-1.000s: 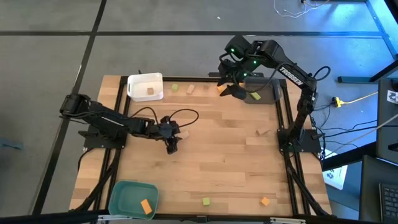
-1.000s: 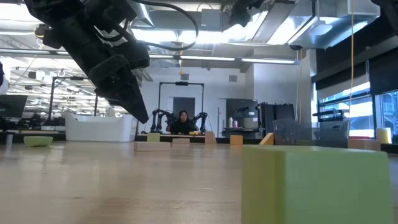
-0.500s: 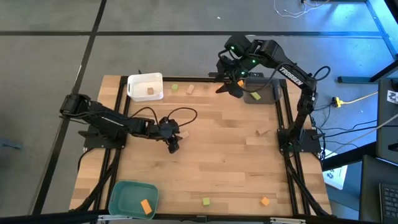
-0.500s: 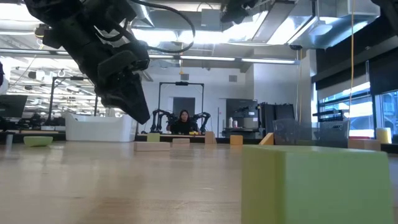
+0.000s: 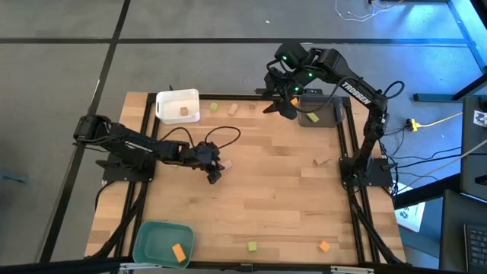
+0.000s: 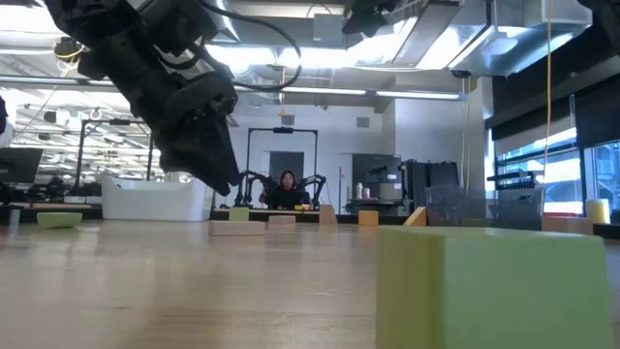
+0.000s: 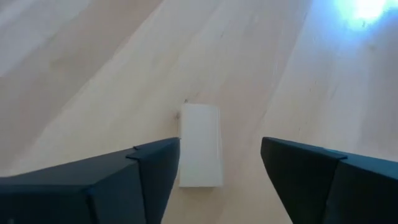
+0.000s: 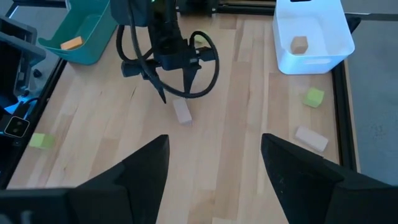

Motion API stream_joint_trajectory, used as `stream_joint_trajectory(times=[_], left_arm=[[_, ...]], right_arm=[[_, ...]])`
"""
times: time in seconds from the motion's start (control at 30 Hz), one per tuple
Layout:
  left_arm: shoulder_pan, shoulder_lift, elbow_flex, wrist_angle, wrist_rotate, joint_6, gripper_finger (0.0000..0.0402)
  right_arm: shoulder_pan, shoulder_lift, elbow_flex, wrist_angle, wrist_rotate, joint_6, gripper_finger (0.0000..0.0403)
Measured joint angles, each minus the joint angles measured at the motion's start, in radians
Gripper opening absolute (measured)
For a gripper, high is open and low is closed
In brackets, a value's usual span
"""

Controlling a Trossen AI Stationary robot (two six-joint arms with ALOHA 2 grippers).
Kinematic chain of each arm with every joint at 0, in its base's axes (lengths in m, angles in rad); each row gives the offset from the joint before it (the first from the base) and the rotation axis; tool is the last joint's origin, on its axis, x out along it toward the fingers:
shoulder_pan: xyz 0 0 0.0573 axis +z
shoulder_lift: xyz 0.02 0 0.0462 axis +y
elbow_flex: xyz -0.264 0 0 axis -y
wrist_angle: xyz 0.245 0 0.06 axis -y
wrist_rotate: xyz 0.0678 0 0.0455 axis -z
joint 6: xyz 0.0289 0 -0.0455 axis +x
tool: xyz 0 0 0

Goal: Sort & place blocks by color
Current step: Put the brown block into the white bin

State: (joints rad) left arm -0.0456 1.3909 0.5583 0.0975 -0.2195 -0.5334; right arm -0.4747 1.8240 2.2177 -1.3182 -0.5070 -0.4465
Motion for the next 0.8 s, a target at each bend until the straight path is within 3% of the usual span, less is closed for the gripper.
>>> stream_joint_trajectory(times=[0.07, 0.5, 0.8], left_arm=[[0.0, 0.022, 0.001, 0.011, -0.008, 0.064, 0.0229], [0.0, 0.191, 0.001, 0.083, -0.019, 0.069, 0.0231], [-0.013, 0.239, 0.002, 0.11, -0.04, -0.038, 0.0231]], right_arm=[[0.0, 0.0, 0.0, 0.0, 0.0, 0.0, 0.0255], [0.0, 0.0, 0.0, 0.014, 0.0, 0.0, 0.0255], [0.0, 0.0, 0.0, 0.017, 0.0, 0.0, 0.0255]])
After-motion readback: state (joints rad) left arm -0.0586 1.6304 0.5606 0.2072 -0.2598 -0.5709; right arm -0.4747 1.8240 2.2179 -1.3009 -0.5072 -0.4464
